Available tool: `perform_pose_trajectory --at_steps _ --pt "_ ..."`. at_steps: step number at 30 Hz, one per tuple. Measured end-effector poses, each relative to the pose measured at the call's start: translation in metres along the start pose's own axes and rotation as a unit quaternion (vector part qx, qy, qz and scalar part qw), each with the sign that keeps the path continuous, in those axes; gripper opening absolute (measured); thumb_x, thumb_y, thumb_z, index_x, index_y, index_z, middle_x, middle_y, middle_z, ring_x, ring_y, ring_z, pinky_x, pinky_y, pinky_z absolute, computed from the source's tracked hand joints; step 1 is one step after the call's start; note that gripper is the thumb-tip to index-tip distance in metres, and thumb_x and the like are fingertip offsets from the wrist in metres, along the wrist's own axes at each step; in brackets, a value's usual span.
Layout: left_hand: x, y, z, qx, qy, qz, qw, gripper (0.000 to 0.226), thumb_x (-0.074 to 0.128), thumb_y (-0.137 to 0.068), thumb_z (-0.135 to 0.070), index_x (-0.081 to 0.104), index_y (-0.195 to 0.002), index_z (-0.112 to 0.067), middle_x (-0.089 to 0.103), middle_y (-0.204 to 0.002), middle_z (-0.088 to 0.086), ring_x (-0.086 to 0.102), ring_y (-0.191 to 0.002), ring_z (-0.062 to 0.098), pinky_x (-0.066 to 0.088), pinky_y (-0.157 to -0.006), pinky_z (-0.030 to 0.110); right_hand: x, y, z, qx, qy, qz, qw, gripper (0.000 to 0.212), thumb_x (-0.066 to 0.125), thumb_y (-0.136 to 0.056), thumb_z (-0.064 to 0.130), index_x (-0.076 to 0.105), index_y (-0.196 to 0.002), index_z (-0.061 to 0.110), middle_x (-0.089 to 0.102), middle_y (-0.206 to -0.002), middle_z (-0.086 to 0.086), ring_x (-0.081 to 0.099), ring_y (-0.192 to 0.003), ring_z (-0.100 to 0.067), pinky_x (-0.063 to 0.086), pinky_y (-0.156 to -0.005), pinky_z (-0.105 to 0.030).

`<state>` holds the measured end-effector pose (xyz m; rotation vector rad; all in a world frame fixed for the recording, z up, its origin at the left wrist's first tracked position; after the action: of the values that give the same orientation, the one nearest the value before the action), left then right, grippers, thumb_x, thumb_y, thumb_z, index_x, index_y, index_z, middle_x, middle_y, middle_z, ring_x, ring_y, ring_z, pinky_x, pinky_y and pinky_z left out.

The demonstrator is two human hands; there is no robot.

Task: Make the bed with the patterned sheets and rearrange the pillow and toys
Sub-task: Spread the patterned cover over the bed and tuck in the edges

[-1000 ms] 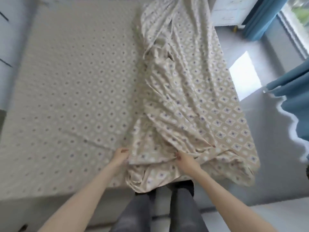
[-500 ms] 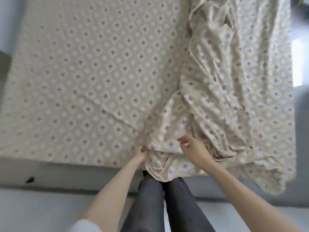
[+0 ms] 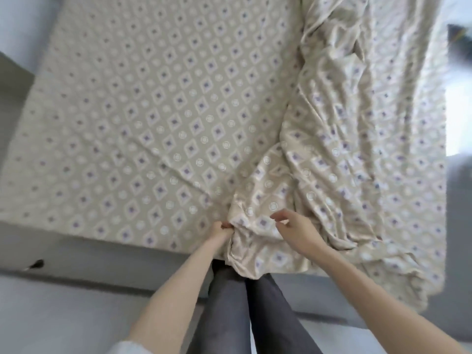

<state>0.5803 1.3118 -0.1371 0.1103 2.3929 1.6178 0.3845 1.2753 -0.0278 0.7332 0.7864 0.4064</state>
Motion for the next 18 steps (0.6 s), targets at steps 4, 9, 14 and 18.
perform_pose_trajectory --at_steps 4,9,14,18 --pt "-0.019 0.043 -0.035 0.089 0.009 0.011 0.996 0.005 0.061 -0.090 -0.021 0.061 -0.086 -0.019 0.062 -0.093 -0.002 0.057 -0.092 0.015 0.046 -0.083 0.028 -0.018 0.018 0.020 -0.025 -0.026 -0.011 0.999 0.028 0.043 -0.097 0.019 0.057 -0.120 0.026 0.055 -0.118 0.015 0.057 -0.081 0.001 0.042 -0.049 -0.011" --pt "-0.045 0.116 -0.103 0.192 0.072 0.035 0.978 0.010 0.063 -0.090 -0.011 0.062 -0.080 -0.015 0.061 -0.083 -0.001 0.060 -0.079 0.008 0.053 -0.070 0.014 -0.051 0.038 0.058 -0.071 -0.069 -0.030 0.995 0.021 0.049 -0.095 0.030 0.059 -0.114 0.027 0.060 -0.115 0.015 0.059 -0.087 0.001 0.044 -0.058 -0.009" --pt "-0.067 0.178 -0.165 0.281 0.087 0.049 0.955 0.011 0.063 -0.088 -0.005 0.063 -0.080 -0.012 0.064 -0.083 0.005 0.062 -0.077 0.013 0.052 -0.087 0.027 -0.092 0.066 0.097 -0.173 -0.093 -0.073 0.978 0.023 0.054 -0.078 0.055 0.057 -0.092 0.036 0.062 -0.097 0.021 0.061 -0.082 0.003 0.045 -0.069 -0.010" --pt "-0.084 0.209 -0.201 0.346 0.016 0.087 0.934 0.003 0.064 -0.088 -0.007 0.065 -0.085 -0.006 0.062 -0.099 0.000 0.062 -0.088 0.010 0.052 -0.087 0.024 -0.113 0.075 0.111 -0.207 -0.030 -0.119 0.971 0.011 0.060 -0.088 0.034 0.054 -0.082 0.041 0.061 -0.098 0.016 0.060 -0.086 -0.001 0.047 -0.082 -0.022"
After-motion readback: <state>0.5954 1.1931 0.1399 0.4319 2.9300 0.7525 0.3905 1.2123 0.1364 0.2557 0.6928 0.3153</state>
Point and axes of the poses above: each hand's wrist, its own y-axis away from the middle knuckle, its own x-axis out of the palm, z = x × y, the point moved 3 cm from there along -y, towards the middle knuckle
